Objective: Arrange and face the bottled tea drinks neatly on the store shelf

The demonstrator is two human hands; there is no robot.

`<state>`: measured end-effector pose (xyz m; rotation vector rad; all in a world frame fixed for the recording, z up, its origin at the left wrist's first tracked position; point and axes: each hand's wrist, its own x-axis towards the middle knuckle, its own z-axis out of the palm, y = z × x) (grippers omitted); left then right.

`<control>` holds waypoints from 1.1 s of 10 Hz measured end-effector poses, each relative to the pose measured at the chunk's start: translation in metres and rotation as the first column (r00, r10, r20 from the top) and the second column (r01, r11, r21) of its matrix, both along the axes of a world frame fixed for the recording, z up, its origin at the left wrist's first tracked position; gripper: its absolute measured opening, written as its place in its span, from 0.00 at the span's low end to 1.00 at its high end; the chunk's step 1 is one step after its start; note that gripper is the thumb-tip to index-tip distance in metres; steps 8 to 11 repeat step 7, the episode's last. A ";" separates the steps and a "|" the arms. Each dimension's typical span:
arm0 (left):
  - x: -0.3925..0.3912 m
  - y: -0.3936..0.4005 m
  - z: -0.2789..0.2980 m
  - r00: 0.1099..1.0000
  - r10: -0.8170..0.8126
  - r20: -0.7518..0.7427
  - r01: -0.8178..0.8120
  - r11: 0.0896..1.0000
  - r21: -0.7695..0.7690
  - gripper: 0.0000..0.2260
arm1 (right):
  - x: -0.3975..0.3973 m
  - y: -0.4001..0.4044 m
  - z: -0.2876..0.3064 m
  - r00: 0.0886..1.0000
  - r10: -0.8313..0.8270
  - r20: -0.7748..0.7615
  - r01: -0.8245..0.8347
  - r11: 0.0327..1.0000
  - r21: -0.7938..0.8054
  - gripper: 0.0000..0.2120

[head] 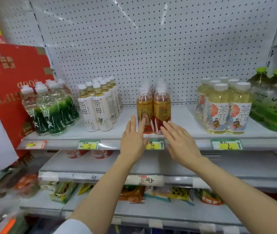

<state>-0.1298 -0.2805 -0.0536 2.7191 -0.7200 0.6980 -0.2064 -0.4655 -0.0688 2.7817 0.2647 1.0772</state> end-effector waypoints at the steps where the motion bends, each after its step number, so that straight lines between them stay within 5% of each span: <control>1: 0.016 0.000 -0.003 0.991 -0.106 -0.079 0.106 0.994 -0.008 0.38 | 0.013 0.011 -0.006 0.997 -0.073 -0.038 0.073 0.997 -0.019 0.35; 5: 0.032 0.005 -0.018 0.978 -0.204 -0.030 0.206 0.976 0.074 0.34 | 0.014 0.024 -0.013 0.969 -0.235 -0.079 0.240 0.969 0.055 0.28; 6: 0.003 0.040 -0.046 0.979 -0.205 0.020 0.206 0.977 -0.057 0.30 | -0.011 0.023 -0.014 0.972 -0.214 -0.091 0.228 0.958 0.173 0.23; 7: -0.054 0.092 -0.084 0.948 -0.221 -0.229 0.174 0.962 -0.209 0.27 | -0.060 0.017 -0.016 0.970 -0.219 -0.109 0.245 0.861 0.446 0.10; 11: -0.054 0.092 -0.084 0.948 -0.221 -0.229 0.174 0.962 -0.209 0.27 | -0.060 0.017 -0.016 0.970 -0.219 -0.109 0.245 0.861 0.446 0.10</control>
